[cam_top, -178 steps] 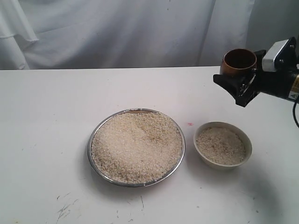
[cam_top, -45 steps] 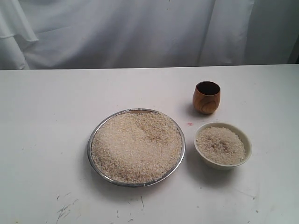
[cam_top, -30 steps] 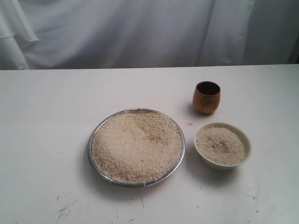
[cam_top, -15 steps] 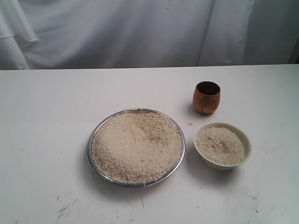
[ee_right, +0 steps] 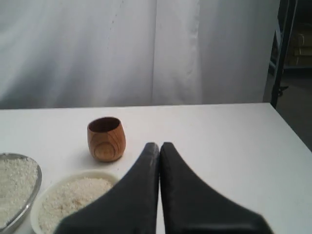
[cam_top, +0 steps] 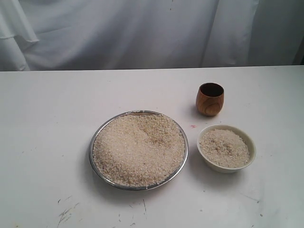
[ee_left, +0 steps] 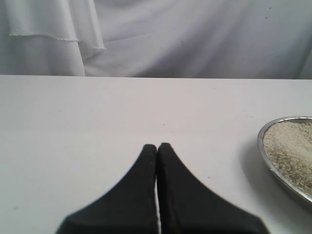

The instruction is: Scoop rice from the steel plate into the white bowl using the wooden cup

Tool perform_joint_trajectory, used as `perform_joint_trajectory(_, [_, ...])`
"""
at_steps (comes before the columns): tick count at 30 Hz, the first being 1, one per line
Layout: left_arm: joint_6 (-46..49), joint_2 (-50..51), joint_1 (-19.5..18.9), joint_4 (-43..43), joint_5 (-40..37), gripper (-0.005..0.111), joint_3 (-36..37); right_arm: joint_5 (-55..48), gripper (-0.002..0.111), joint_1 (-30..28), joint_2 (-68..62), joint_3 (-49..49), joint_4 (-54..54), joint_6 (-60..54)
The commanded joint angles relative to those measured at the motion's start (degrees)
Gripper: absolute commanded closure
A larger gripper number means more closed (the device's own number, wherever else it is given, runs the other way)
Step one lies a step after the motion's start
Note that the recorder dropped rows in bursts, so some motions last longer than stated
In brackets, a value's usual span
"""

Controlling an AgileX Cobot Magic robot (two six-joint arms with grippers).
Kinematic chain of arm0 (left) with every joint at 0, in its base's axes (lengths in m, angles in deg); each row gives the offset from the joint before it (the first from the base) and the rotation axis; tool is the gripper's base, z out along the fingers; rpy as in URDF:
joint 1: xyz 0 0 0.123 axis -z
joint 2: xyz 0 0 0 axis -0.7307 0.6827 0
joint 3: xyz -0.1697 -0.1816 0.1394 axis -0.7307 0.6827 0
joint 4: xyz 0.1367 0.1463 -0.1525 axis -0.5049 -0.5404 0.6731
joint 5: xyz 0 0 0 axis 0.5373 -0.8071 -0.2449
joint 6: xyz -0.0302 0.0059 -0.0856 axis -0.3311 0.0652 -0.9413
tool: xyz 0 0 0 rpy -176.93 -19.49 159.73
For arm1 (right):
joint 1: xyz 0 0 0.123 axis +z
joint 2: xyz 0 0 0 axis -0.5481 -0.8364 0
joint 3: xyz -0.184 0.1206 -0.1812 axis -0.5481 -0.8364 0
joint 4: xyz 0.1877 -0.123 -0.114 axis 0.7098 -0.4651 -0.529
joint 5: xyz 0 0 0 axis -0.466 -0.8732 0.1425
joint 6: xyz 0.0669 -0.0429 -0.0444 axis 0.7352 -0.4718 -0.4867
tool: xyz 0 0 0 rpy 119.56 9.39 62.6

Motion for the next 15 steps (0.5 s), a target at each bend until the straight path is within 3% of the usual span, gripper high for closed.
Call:
perform_joint_trajectory(1, [-0.2,-0.3,0.1,0.0,0.4,0.107,0.3,-4.0,0.108,0.3,2.9,-2.6,3.8,-6.3])
perform_joint_trajectory(15, [-0.2,-0.3,0.1,0.0,0.4,0.107,0.3,-4.1,0.108,0.3,9.1,-9.0,6.3,-7.9])
